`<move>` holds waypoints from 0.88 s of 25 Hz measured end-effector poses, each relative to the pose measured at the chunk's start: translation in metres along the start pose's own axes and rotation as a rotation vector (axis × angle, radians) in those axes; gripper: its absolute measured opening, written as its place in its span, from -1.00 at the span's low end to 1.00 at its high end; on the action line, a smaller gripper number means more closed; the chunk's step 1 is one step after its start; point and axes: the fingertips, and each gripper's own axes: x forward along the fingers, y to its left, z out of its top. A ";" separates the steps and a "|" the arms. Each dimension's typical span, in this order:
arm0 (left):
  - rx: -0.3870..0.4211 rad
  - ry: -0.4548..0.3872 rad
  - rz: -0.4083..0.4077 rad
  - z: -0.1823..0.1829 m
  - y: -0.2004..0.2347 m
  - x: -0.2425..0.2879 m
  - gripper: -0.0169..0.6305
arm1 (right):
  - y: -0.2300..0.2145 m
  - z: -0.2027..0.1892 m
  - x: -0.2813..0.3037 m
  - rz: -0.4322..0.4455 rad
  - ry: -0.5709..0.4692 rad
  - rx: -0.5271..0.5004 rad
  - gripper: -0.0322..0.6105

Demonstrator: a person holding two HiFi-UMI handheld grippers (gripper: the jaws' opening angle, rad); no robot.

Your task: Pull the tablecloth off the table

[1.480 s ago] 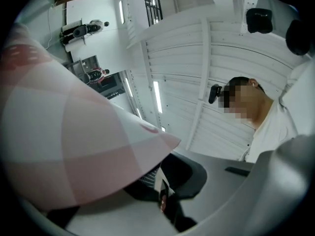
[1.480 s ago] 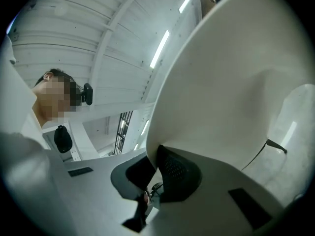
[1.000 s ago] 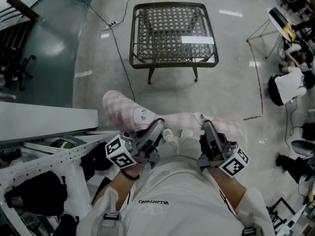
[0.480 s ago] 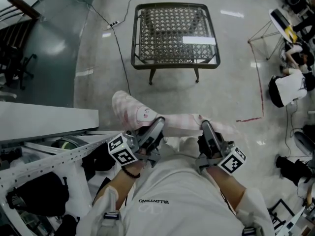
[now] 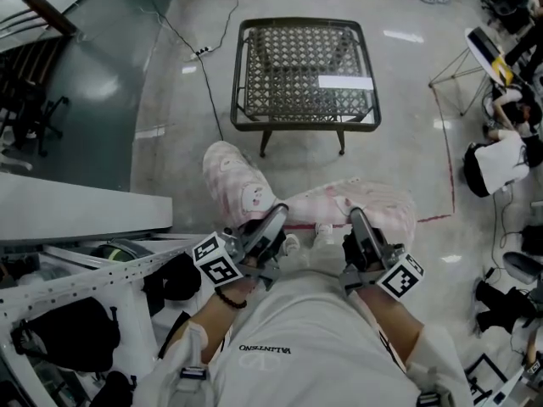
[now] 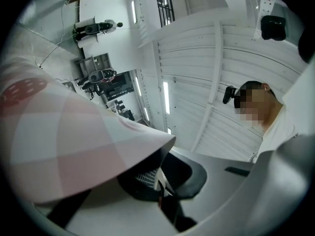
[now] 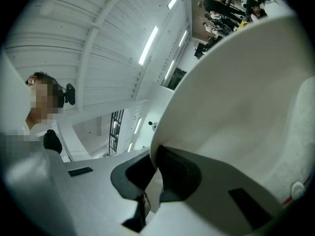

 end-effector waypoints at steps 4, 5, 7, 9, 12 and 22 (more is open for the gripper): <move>0.018 -0.005 -0.006 0.003 -0.002 0.004 -0.94 | -0.002 0.002 0.001 0.001 -0.005 0.013 -0.87; 0.024 -0.005 -0.008 0.004 -0.003 0.004 -0.94 | 0.000 0.003 0.002 0.007 -0.005 0.004 -0.87; 0.035 -0.006 -0.011 0.006 -0.004 0.005 -0.94 | 0.002 0.006 0.004 0.018 -0.005 -0.008 -0.87; 0.045 -0.010 -0.013 0.008 -0.005 0.006 -0.94 | 0.004 0.007 0.006 0.026 -0.004 -0.009 -0.87; 0.054 -0.014 -0.014 0.009 -0.006 0.007 -0.94 | 0.006 0.007 0.007 0.037 -0.004 -0.009 -0.87; 0.052 -0.016 -0.018 0.009 -0.008 0.008 -0.94 | 0.000 0.003 0.004 0.018 0.013 0.020 -0.87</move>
